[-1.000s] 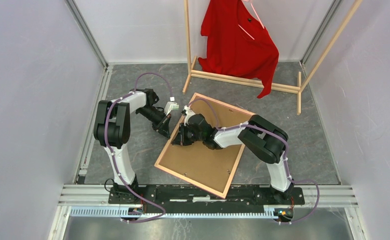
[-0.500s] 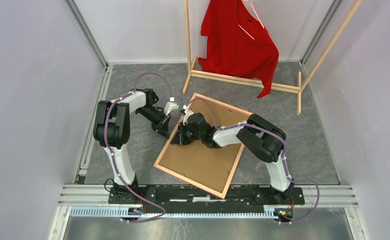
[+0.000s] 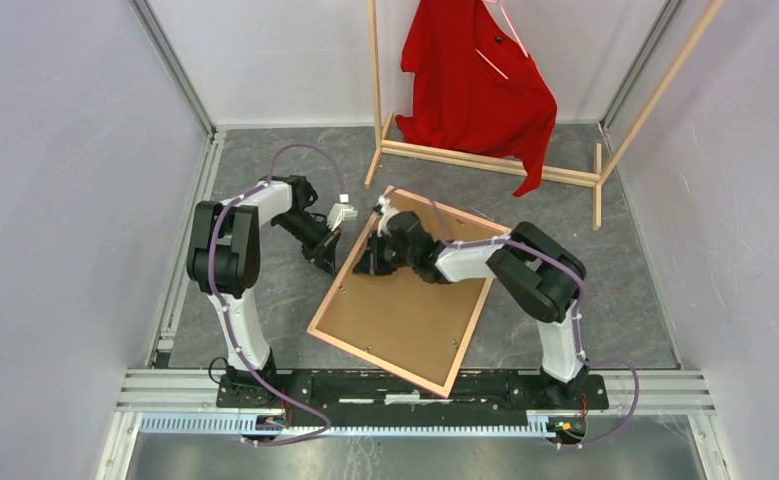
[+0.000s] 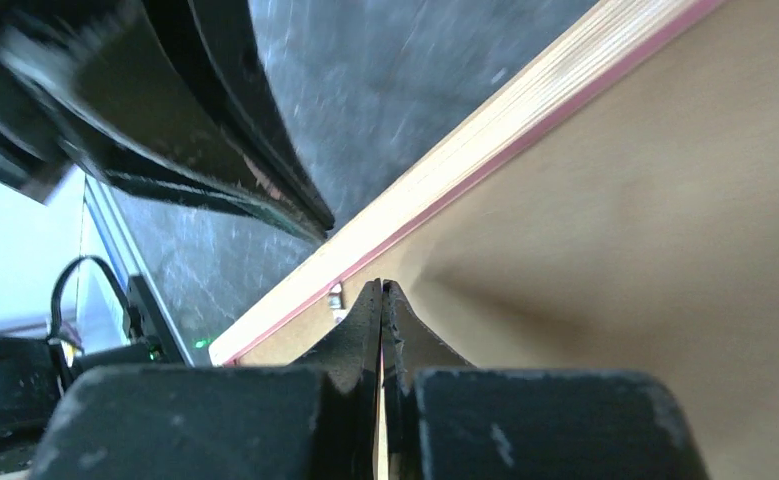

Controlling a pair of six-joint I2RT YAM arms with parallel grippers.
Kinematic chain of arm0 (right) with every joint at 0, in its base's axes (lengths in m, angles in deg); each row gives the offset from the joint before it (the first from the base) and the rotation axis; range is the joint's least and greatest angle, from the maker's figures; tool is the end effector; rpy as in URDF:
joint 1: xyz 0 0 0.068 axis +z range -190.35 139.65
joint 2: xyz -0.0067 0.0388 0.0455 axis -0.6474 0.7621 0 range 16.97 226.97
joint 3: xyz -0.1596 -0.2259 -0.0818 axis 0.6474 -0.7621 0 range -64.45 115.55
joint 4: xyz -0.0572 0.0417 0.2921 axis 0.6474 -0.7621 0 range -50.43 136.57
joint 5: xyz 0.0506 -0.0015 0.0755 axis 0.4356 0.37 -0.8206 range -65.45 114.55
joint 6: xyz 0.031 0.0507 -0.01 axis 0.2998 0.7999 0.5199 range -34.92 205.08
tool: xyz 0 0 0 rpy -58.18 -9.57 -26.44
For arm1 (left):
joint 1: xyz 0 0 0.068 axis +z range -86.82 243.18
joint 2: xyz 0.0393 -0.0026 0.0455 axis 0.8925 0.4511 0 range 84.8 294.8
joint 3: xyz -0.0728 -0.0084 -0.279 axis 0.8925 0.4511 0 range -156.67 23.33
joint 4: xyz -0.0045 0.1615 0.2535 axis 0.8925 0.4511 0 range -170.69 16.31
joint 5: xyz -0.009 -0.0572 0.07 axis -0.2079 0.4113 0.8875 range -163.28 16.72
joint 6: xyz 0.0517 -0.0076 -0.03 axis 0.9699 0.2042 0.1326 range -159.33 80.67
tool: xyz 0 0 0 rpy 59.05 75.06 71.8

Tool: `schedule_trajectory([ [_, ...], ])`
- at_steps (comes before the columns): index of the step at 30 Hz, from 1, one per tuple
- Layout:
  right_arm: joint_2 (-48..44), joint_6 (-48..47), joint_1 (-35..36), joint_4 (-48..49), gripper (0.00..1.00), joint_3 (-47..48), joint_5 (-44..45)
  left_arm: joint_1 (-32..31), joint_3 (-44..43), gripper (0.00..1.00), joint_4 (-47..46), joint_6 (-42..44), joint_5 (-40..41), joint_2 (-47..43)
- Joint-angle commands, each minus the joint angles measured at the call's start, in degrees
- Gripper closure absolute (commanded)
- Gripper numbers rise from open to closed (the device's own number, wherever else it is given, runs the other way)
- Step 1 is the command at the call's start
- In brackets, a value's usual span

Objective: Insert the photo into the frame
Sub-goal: Install the photo frame at the center of the board.

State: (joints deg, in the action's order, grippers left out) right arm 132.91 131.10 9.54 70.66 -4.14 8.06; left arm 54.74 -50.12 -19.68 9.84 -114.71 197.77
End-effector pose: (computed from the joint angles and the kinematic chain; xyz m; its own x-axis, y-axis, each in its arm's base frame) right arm 0.2823 0.3548 0.1018 -0.8738 0.0336 -0.4851 -0.3751 0.5883 0.7164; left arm 0.3605 -0.0833 0.1299 -0.6430 0.6690 -0.3728 0.7297 0.3872 -0.5636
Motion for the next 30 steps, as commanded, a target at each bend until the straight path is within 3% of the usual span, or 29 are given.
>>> schedule_trajectory([
  [1,-8.0,-5.8,-7.1,-3.5,0.98,2.6,1.8,0.9,-5.2,0.87,-1.1,-3.2,1.9,-0.8],
  [10,-7.5,-9.1,-15.1,-6.6,0.99,3.1,3.3,0.4,-18.7,0.74,-2.2,-14.8,-0.8,7.1],
  [18,-1.1,-10.7,-16.4,-7.8,1.0,7.7,3.7,-1.3,-20.6,0.64,-5.0,-17.0,-2.6,10.7],
  [24,2.2,-11.2,-17.7,-8.9,1.0,11.3,3.5,-2.7,-20.8,0.65,-5.1,-16.2,-2.9,11.9],
  [30,5.9,-11.5,-18.2,-9.9,1.0,14.6,1.8,-3.0,-20.0,0.75,-5.2,-15.9,-0.2,12.8],
])
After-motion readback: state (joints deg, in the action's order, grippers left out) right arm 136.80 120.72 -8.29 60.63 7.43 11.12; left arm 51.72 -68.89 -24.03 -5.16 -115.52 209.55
